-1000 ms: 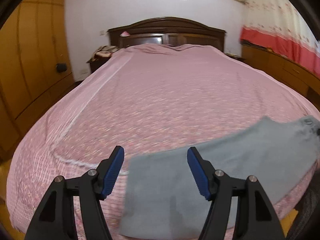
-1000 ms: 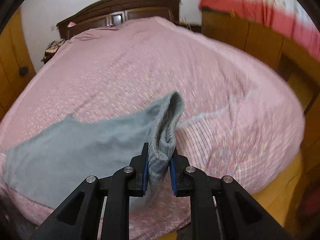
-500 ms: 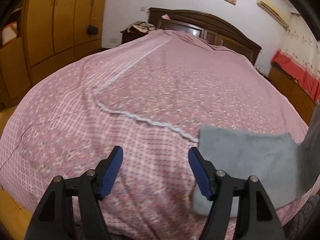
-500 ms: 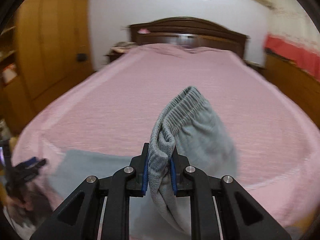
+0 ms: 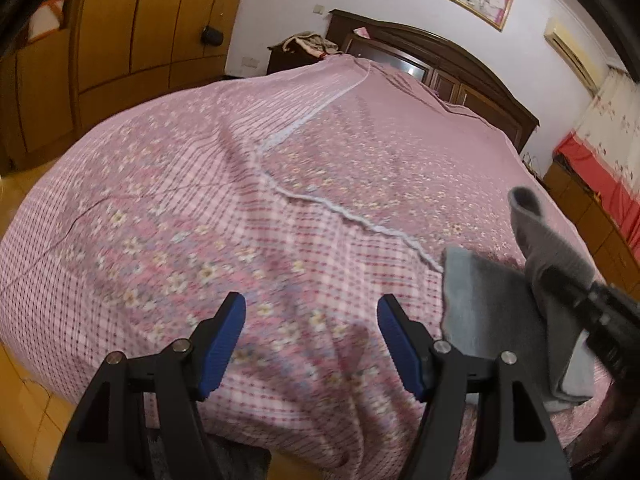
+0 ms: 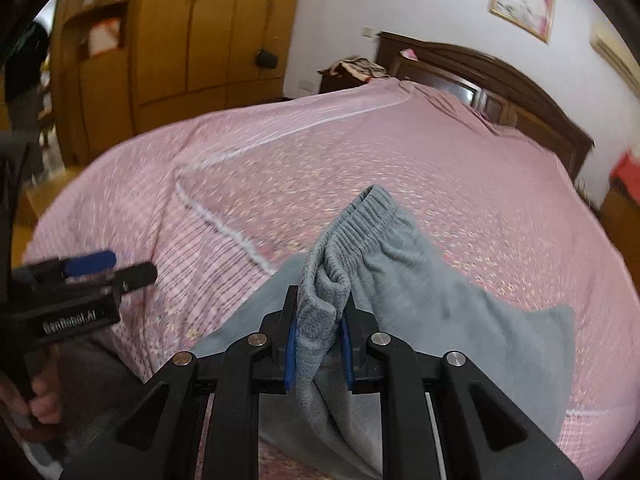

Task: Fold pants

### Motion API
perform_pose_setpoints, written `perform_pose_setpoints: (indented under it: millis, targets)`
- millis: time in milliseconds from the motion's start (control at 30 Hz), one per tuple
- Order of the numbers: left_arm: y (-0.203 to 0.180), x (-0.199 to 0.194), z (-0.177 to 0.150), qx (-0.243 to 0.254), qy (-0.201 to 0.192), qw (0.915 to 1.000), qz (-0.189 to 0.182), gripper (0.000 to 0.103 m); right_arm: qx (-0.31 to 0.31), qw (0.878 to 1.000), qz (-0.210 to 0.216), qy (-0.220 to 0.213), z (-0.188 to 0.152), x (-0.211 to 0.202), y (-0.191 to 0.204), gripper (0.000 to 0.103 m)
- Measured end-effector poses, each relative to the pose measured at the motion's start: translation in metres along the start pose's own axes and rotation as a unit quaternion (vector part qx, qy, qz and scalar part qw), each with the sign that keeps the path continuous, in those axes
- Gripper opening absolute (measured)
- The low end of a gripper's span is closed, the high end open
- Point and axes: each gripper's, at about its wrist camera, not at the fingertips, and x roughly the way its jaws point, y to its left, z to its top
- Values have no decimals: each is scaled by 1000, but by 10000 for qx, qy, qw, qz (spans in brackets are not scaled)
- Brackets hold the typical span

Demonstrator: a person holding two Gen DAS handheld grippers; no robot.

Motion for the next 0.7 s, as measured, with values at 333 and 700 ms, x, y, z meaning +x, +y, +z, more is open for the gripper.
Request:
perform_pose_setpoints:
  millis: [333,700]
  targets:
    - [10,-7,0,-164,-2,9998,-136,72,-893,9944,-412,379,-15,31,45,18]
    - [10,-6,4,-224,24,9997,-134,73,-1317,9889,-562,387,-24,32,60,18]
